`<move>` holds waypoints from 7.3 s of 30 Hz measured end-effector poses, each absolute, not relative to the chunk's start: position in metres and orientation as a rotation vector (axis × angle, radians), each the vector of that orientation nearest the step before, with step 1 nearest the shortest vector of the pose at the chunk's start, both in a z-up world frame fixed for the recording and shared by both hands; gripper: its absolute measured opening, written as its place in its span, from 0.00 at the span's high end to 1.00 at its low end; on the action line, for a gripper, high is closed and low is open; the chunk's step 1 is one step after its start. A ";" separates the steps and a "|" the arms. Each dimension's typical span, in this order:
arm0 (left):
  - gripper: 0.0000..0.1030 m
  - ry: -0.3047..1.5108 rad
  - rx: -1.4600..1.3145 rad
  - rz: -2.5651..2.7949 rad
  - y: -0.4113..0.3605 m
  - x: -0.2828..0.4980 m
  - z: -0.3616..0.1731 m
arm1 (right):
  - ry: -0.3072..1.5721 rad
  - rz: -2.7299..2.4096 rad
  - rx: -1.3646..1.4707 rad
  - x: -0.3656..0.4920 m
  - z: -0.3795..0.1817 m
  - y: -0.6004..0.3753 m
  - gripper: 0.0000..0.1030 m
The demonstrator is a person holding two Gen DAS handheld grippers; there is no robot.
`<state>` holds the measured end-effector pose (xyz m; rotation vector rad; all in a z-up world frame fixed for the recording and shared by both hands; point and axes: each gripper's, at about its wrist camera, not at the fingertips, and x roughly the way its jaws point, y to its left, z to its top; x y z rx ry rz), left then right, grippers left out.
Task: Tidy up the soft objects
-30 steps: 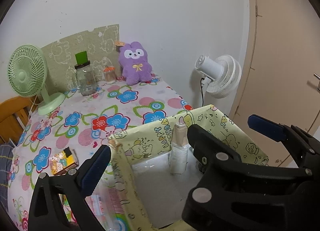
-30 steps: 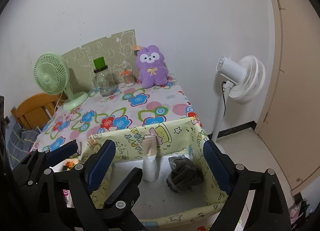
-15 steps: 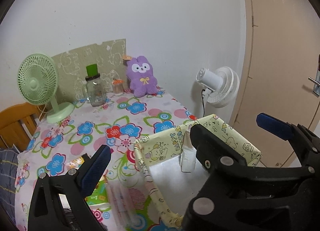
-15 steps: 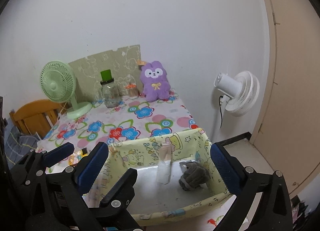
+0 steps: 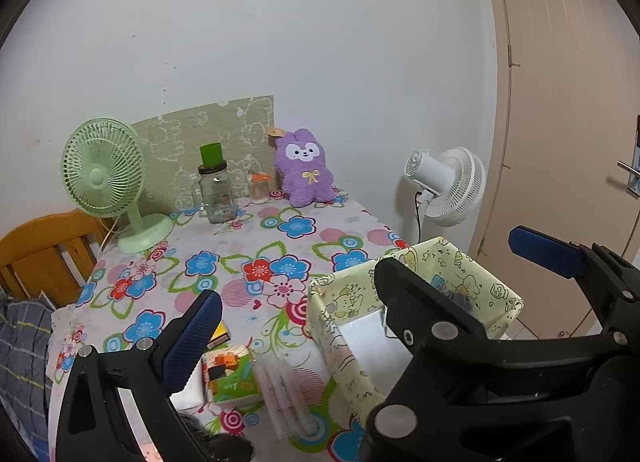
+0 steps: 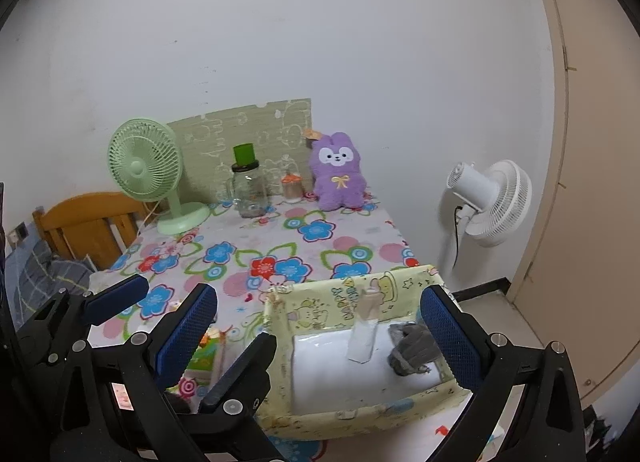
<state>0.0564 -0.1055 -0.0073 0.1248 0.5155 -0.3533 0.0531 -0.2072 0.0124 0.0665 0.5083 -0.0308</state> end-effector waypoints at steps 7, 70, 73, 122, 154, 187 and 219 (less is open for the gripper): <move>0.00 0.497 0.129 -0.333 -0.091 0.046 -0.001 | 0.489 -0.014 0.069 0.045 0.018 -0.192 0.00; 0.02 0.658 0.061 -0.144 0.041 0.034 -0.104 | 0.626 0.246 -0.008 0.051 -0.083 -0.057 0.09; 0.02 0.678 0.049 -0.131 0.045 0.036 -0.112 | 0.641 0.255 -0.022 0.054 -0.090 -0.052 0.10; 0.02 0.832 -0.012 -0.018 0.063 0.058 -0.161 | 0.750 0.296 -0.118 0.071 -0.131 -0.029 0.67; 0.02 0.828 0.057 -0.059 0.051 0.060 -0.150 | 0.706 0.250 -0.074 0.059 -0.116 -0.041 0.68; 0.63 0.879 0.017 -0.124 0.046 0.065 -0.157 | 0.778 0.221 -0.047 0.072 -0.129 -0.044 0.68; 0.63 0.701 0.037 -0.077 0.014 0.051 -0.073 | 0.630 0.245 0.023 0.061 -0.053 -0.078 0.68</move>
